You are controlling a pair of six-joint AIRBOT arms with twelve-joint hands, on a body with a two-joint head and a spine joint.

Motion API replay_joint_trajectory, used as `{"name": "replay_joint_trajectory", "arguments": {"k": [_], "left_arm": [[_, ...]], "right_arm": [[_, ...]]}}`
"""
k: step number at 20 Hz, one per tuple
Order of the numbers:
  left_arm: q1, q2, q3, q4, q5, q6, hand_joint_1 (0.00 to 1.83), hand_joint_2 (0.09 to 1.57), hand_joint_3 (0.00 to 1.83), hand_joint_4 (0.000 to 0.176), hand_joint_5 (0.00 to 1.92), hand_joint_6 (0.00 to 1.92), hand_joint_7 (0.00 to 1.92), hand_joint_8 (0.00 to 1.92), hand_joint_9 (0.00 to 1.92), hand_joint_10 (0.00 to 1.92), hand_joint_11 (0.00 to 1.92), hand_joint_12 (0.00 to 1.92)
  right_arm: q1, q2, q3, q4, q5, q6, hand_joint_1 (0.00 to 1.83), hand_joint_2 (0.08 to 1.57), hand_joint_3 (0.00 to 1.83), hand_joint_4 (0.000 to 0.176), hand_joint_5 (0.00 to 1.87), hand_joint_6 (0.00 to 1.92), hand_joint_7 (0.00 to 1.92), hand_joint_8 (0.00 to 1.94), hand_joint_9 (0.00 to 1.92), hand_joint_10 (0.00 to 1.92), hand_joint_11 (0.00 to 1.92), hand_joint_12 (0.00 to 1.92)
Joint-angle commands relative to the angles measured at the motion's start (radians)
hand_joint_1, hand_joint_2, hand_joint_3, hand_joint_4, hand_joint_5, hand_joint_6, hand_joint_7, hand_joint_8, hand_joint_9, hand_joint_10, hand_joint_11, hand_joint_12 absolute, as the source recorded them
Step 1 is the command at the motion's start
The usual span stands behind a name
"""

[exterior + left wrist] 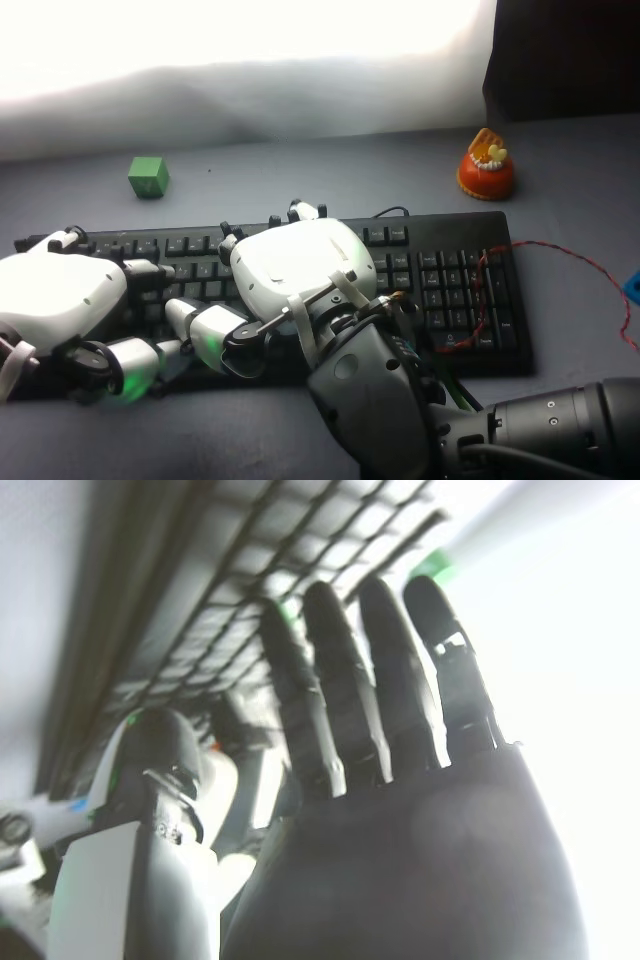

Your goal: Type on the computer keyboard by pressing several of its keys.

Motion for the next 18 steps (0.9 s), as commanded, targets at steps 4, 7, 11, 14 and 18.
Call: {"name": "replay_joint_trajectory", "arguments": {"k": [4,7,11,14,18], "left_arm": [[0.04,0.012,0.0,0.138,-0.223,-0.1,0.3,1.33,0.01,0.0,0.41,0.01,0.52,0.0,0.35,0.64,0.0,1.55],[0.118,-0.006,0.002,0.21,-0.417,-0.207,0.31,1.31,0.0,0.007,0.43,0.02,0.52,0.0,0.34,0.64,0.0,1.53],[0.194,-0.054,0.022,0.295,-0.554,-0.291,0.33,1.31,0.0,0.007,0.44,0.02,0.52,0.0,0.32,0.63,0.0,1.5],[0.213,-0.09,0.043,0.307,-0.56,-0.291,0.33,1.31,0.0,0.01,0.43,0.01,0.52,0.0,0.31,0.61,0.0,1.48],[0.215,-0.131,0.069,0.307,-0.556,-0.28,0.31,1.31,0.0,0.01,0.4,0.0,0.5,0.0,0.3,0.59,0.0,1.44]], "right_arm": [[0.0,0.011,-0.004,-0.062,0.036,0.002,0.0,1.23,0.0,0.0,0.57,0.14,0.86,0.0,0.61,0.99,0.23,1.76],[0.005,0.013,-0.005,-0.062,0.041,-0.006,0.0,1.23,0.0,0.0,0.58,0.13,0.85,0.0,0.58,0.99,0.19,1.75],[0.02,0.029,-0.02,-0.062,0.07,-0.033,0.0,1.23,0.0,0.0,0.59,0.12,0.83,0.0,0.54,0.93,0.14,1.74],[0.036,0.064,-0.049,-0.062,0.084,-0.048,0.0,1.23,0.0,0.0,0.61,0.12,0.84,0.0,0.54,0.93,0.1,1.77],[0.034,0.105,-0.097,-0.062,0.105,-0.062,0.0,1.23,0.0,0.0,0.62,0.12,0.84,0.01,0.54,0.93,0.1,1.77]]}}
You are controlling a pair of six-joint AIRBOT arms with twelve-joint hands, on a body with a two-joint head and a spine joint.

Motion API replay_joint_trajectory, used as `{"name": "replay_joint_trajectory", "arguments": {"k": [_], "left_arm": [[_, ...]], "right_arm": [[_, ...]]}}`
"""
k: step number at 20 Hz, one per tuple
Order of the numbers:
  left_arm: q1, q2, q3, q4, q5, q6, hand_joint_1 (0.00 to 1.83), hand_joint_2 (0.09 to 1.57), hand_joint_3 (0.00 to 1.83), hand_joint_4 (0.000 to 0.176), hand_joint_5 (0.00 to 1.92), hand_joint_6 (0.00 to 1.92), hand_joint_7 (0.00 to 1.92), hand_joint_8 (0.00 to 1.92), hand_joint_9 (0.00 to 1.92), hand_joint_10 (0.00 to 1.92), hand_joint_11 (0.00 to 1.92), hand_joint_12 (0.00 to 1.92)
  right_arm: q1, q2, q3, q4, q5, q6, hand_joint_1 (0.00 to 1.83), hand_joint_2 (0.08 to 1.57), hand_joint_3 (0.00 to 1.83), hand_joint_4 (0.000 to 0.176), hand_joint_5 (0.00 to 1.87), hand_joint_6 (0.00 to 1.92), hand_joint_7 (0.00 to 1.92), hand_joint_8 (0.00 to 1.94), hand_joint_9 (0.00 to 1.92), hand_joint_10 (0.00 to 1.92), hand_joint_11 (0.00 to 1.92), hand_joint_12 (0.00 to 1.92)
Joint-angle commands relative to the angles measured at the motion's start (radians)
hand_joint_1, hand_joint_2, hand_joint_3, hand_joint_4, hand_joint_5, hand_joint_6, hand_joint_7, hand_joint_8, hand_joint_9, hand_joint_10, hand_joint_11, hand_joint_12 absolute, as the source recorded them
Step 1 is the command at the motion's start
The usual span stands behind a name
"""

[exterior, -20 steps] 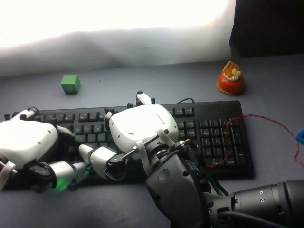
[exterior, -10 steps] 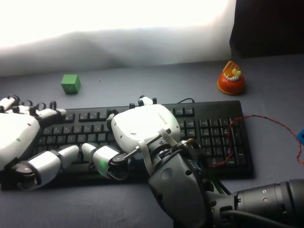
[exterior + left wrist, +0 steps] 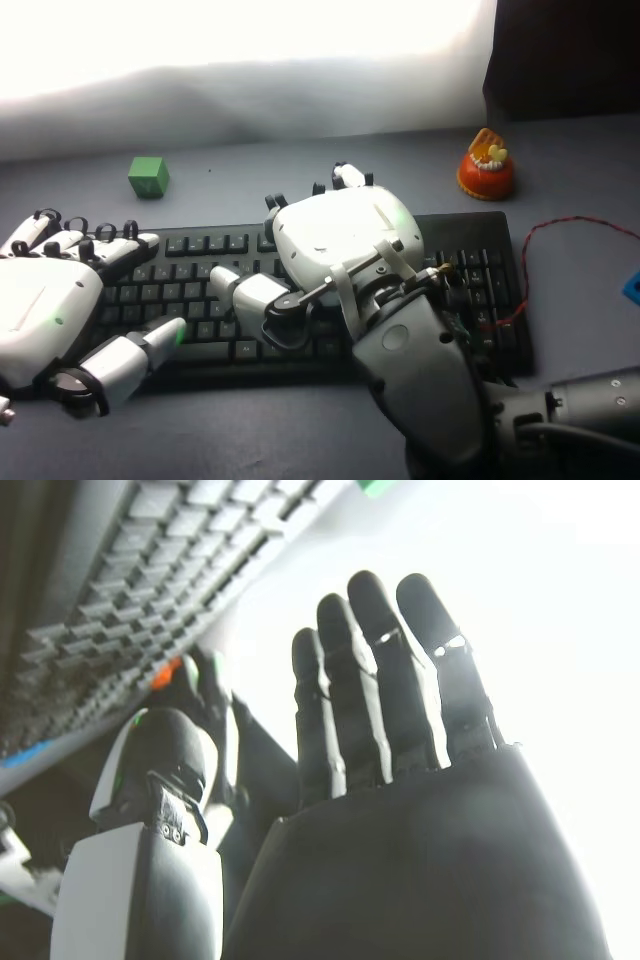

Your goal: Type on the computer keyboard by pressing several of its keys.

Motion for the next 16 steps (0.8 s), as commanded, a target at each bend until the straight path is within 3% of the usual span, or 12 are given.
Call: {"name": "replay_joint_trajectory", "arguments": {"k": [1,3,10,12,14,16], "left_arm": [[-0.002,-0.006,0.012,0.039,-0.109,0.005,0.31,1.31,0.0,0.012,0.41,0.0,0.51,0.0,0.3,0.59,0.0,1.44],[-0.004,-0.024,0.03,0.039,-0.109,0.007,0.35,1.3,0.0,0.02,0.41,0.0,0.51,0.0,0.3,0.59,0.0,1.42],[-0.015,-0.072,0.09,0.039,-0.094,0.016,0.31,1.31,0.0,0.011,0.43,0.01,0.52,0.01,0.32,0.58,0.0,1.44],[-0.017,-0.081,0.1,0.039,-0.093,0.016,0.32,1.3,0.0,0.016,0.43,0.01,0.52,0.01,0.32,0.58,0.0,1.45],[-0.017,-0.089,0.108,0.039,-0.091,0.016,0.45,1.26,0.0,0.014,0.42,0.01,0.52,0.0,0.31,0.57,0.0,1.44],[-0.016,-0.09,0.11,0.039,-0.087,0.013,0.66,1.18,0.0,0.025,0.36,0.0,0.46,0.0,0.28,0.55,0.0,1.41]], "right_arm": [[0.006,0.014,-0.009,-0.088,0.049,0.003,0.0,1.23,0.0,0.0,0.62,0.12,0.85,0.01,0.54,0.92,0.1,1.77],[0.006,0.043,-0.026,-0.088,0.04,0.006,0.0,1.24,0.0,0.0,0.61,0.11,0.84,0.0,0.53,0.95,0.08,1.78],[0.001,0.154,-0.1,-0.088,0.004,0.038,0.0,1.24,0.0,0.0,0.61,0.11,0.85,0.0,0.54,0.94,0.11,1.75],[0.006,0.174,-0.112,-0.069,-0.001,0.039,0.0,1.24,0.0,0.0,0.63,0.11,0.86,0.01,0.55,0.94,0.12,1.75],[0.005,0.181,-0.12,-0.064,-0.009,0.041,0.0,1.25,0.0,0.0,0.64,0.11,0.87,0.01,0.57,0.93,0.16,1.73],[0.0,0.182,-0.121,-0.064,-0.01,0.041,0.0,1.25,0.0,0.0,0.63,0.11,0.87,0.01,0.57,0.93,0.14,1.75]]}}
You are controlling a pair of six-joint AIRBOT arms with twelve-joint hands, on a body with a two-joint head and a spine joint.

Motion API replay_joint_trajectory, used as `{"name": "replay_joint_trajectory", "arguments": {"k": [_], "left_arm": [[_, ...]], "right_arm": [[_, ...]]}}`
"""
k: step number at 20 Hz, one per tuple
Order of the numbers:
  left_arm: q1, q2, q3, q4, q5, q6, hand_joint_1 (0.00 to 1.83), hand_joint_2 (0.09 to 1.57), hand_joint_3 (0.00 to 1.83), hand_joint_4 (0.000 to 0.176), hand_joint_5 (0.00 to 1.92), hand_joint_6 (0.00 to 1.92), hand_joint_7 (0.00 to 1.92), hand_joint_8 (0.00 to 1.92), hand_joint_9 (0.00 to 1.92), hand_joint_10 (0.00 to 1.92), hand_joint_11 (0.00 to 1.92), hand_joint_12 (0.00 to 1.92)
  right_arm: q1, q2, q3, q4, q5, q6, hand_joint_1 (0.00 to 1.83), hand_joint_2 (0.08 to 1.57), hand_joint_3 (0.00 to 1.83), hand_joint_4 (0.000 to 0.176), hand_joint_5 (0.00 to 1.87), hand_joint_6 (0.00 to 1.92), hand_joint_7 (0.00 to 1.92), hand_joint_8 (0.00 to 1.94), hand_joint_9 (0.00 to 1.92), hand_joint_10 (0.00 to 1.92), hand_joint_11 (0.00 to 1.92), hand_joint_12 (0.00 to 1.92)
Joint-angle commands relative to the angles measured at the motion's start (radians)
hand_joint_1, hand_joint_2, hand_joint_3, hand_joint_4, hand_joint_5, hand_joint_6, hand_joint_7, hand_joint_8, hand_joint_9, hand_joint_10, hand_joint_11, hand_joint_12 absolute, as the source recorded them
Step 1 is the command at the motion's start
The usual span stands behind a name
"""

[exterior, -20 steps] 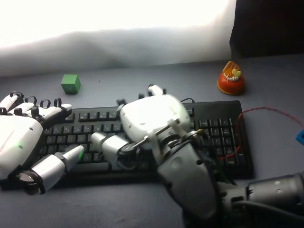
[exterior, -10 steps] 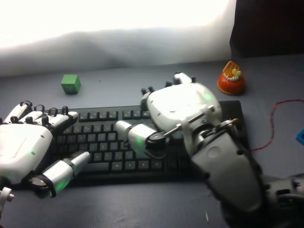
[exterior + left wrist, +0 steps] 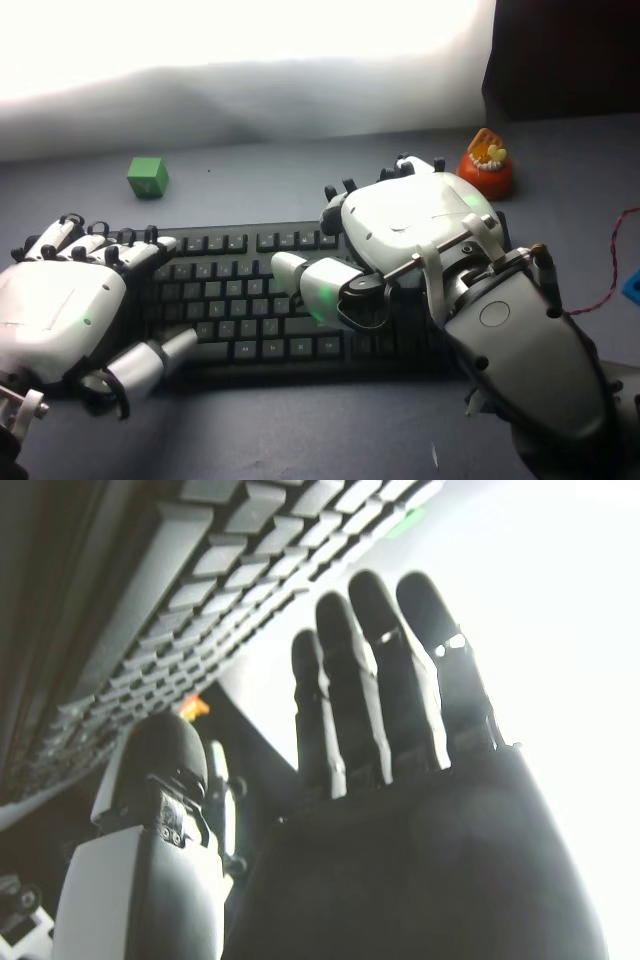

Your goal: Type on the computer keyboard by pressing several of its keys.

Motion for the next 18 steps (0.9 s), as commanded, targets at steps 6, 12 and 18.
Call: {"name": "replay_joint_trajectory", "arguments": {"k": [6,12,18], "left_arm": [[-0.004,0.003,0.009,0.034,-0.107,-0.008,0.99,0.92,0.0,0.093,0.24,0.0,0.29,0.0,0.14,0.52,0.0,1.31],[-0.017,0.017,0.008,0.051,-0.096,-0.01,1.05,0.89,0.0,0.096,0.2,0.0,0.25,0.0,0.05,0.57,0.0,1.22],[-0.068,0.097,-0.028,0.063,-0.064,-0.011,0.48,1.15,0.04,0.07,0.17,0.0,0.27,0.01,0.09,0.56,0.0,1.24]], "right_arm": [[0.0,0.004,-0.008,-0.082,0.04,0.004,0.0,1.25,0.0,0.0,0.61,0.1,0.84,0.0,0.54,0.93,0.11,1.75],[-0.001,0.008,-0.019,-0.082,0.038,-0.008,0.0,1.26,0.0,0.0,0.62,0.1,0.85,0.0,0.55,0.94,0.12,1.74],[0.003,0.042,-0.057,-0.083,0.033,-0.033,0.01,1.26,0.0,0.0,0.64,0.11,0.86,0.01,0.56,0.94,0.14,1.74]]}}
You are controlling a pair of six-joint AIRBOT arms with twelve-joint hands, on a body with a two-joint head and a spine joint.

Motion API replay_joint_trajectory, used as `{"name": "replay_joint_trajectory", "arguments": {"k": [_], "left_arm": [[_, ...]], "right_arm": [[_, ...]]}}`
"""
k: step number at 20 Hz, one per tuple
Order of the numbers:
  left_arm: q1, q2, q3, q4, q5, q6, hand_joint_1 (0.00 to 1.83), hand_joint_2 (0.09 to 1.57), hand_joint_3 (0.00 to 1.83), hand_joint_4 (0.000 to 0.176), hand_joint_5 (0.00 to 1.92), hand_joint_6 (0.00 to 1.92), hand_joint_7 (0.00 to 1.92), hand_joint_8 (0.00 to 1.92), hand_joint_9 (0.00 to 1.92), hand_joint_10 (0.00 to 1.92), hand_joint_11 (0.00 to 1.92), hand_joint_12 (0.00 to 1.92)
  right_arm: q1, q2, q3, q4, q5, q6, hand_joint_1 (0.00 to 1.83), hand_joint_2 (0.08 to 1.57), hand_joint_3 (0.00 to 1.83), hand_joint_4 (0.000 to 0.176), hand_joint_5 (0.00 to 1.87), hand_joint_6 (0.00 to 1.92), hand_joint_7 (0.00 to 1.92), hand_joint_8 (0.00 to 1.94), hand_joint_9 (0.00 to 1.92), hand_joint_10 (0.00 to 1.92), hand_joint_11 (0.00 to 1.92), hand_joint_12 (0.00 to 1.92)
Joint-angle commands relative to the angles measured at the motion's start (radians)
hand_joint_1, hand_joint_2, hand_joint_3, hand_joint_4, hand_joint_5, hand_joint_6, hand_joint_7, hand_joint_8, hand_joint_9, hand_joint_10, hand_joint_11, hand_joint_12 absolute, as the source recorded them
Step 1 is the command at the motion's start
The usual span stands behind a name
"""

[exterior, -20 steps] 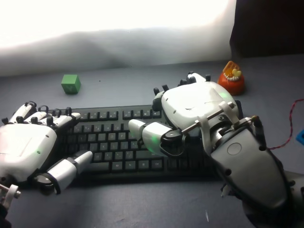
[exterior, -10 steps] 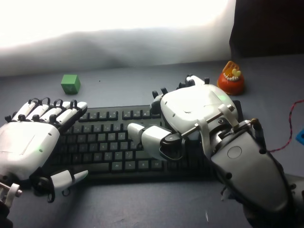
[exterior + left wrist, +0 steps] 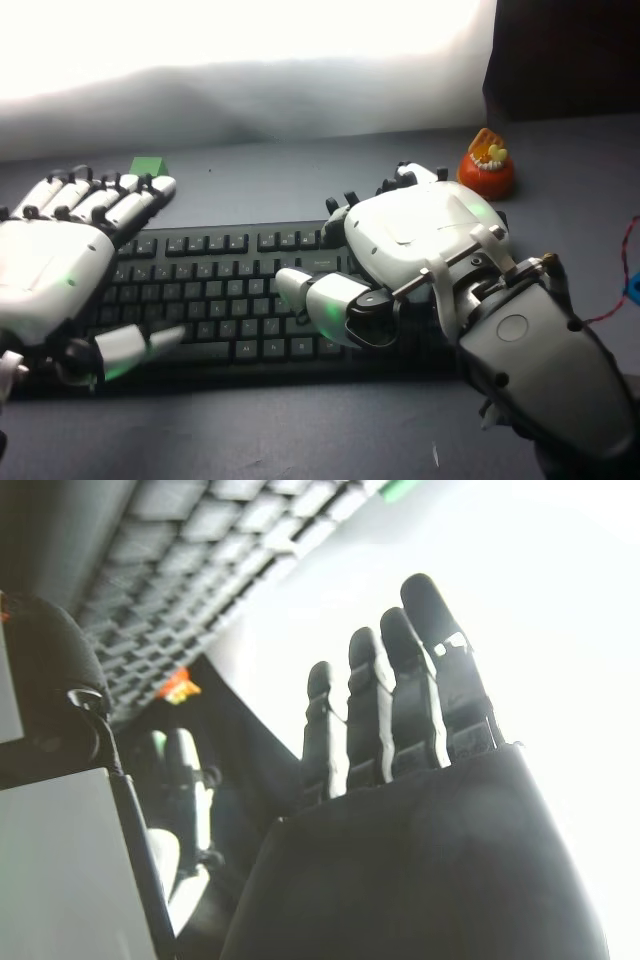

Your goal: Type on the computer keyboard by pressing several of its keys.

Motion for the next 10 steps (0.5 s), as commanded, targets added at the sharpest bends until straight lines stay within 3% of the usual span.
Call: {"name": "replay_joint_trajectory", "arguments": {"k": [1,3,5,7,8,9,10], "left_arm": [[-0.014,0.02,-0.001,0.035,-0.098,-0.001,0.28,1.22,0.02,0.05,0.21,0.01,0.32,0.02,0.12,0.53,0.0,1.23],[-0.031,0.067,-0.021,0.035,-0.069,-0.001,0.05,1.3,0.02,0.034,0.22,0.02,0.35,0.02,0.15,0.49,0.0,1.19],[-0.045,0.099,-0.037,0.028,-0.06,0.005,0.0,1.32,0.0,0.031,0.28,0.03,0.41,0.01,0.24,0.41,0.0,1.22],[-0.056,0.126,-0.049,0.02,-0.042,0.005,0.0,1.34,0.0,0.015,0.39,0.06,0.5,0.03,0.31,0.42,0.0,1.31],[-0.06,0.138,-0.051,0.02,-0.032,0.005,0.02,1.34,0.0,0.004,0.47,0.09,0.58,0.06,0.33,0.56,0.0,1.39],[-0.063,0.152,-0.053,0.02,-0.021,0.0,0.09,1.34,0.0,0.0,0.56,0.21,0.65,0.23,0.34,0.8,0.0,1.49],[-0.067,0.163,-0.056,0.02,-0.012,-0.007,0.13,1.34,0.0,0.0,0.61,0.38,0.65,0.56,0.37,1.02,0.01,1.62]], "right_arm": [[0.01,0.007,-0.008,-0.083,0.041,0.001,0.01,1.26,0.0,0.0,0.64,0.1,0.86,0.01,0.56,0.94,0.15,1.74],[0.01,0.023,-0.02,-0.083,0.038,0.0,0.0,1.26,0.0,0.0,0.64,0.11,0.87,0.01,0.57,0.94,0.15,1.74],[0.012,0.037,-0.028,-0.083,0.038,-0.004,0.0,1.26,0.0,0.0,0.65,0.11,0.87,0.01,0.56,0.95,0.13,1.76],[0.014,0.053,-0.037,-0.083,0.038,-0.008,0.01,1.26,0.0,0.0,0.76,0.17,0.95,0.05,0.57,1.06,0.15,1.77],[0.014,0.06,-0.041,-0.083,0.038,-0.01,0.01,1.26,0.0,0.0,0.8,0.34,0.92,0.41,0.57,1.22,0.18,1.8],[0.014,0.065,-0.044,-0.083,0.038,-0.014,0.06,1.26,0.0,0.0,0.75,0.78,0.79,0.99,0.56,1.43,0.25,1.86],[0.014,0.069,-0.046,-0.083,0.038,-0.016,0.06,1.26,0.0,0.0,0.73,1.04,0.75,1.26,0.58,1.52,0.3,1.9]]}}
